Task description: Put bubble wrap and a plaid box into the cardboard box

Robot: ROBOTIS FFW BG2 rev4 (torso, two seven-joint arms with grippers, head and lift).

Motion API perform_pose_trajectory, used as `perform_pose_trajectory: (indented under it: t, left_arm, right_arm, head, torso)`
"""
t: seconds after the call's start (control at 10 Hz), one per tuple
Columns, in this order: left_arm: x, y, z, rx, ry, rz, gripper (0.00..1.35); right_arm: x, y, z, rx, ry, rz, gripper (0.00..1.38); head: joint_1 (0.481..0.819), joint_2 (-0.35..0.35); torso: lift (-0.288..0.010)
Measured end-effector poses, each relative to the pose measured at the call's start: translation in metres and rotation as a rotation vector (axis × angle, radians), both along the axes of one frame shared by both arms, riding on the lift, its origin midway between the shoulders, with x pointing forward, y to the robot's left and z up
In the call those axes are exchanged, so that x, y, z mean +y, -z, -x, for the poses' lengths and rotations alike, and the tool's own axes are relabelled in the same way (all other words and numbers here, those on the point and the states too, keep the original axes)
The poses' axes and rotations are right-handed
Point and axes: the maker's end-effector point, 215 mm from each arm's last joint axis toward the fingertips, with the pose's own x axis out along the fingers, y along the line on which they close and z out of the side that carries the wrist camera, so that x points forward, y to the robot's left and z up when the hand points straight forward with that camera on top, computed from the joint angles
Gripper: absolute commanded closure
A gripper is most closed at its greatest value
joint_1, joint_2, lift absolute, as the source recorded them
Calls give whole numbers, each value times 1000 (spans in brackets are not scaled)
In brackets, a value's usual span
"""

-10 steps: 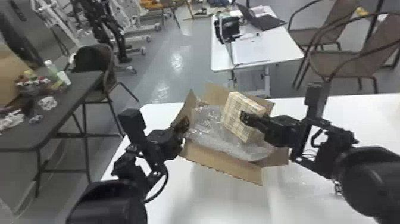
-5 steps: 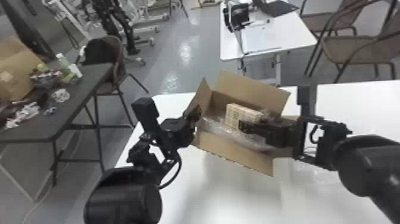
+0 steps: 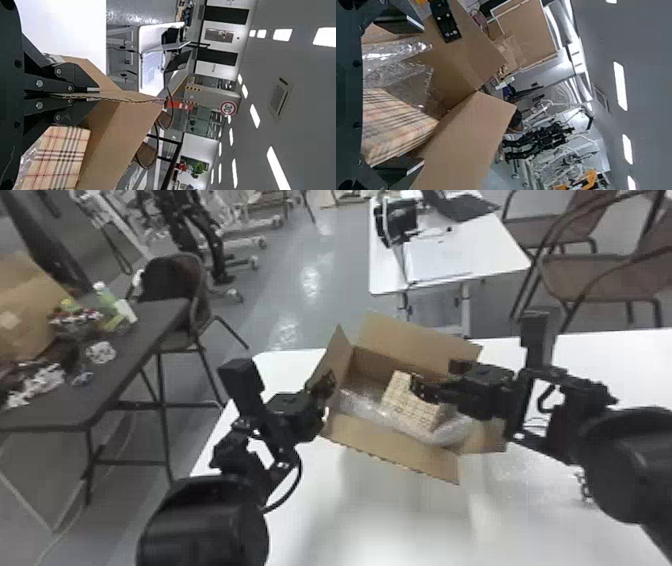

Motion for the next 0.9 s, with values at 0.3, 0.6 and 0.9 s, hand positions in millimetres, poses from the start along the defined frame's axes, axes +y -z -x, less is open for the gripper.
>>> perform_pose_trajectory:
  t: [0.3,0.6,0.9]
  left_arm:
    - [1,0,0,0,-2,1,1220]
    - [5,1,2,-2,-9,-1,1220]
    - [12,3,5,-2,-21,0,1220]
  right_arm:
    - [-37,-43,-13,-142,118,-1,55]
    - [-112,-67,-18,-320,416,33,56]
    - [-199,-37,4,-323,686,66,68]
  head:
    - [621,286]
    - [609,217]
    - [642,145]
  torso:
    - [-109]
    - [-109]
    - [-109]
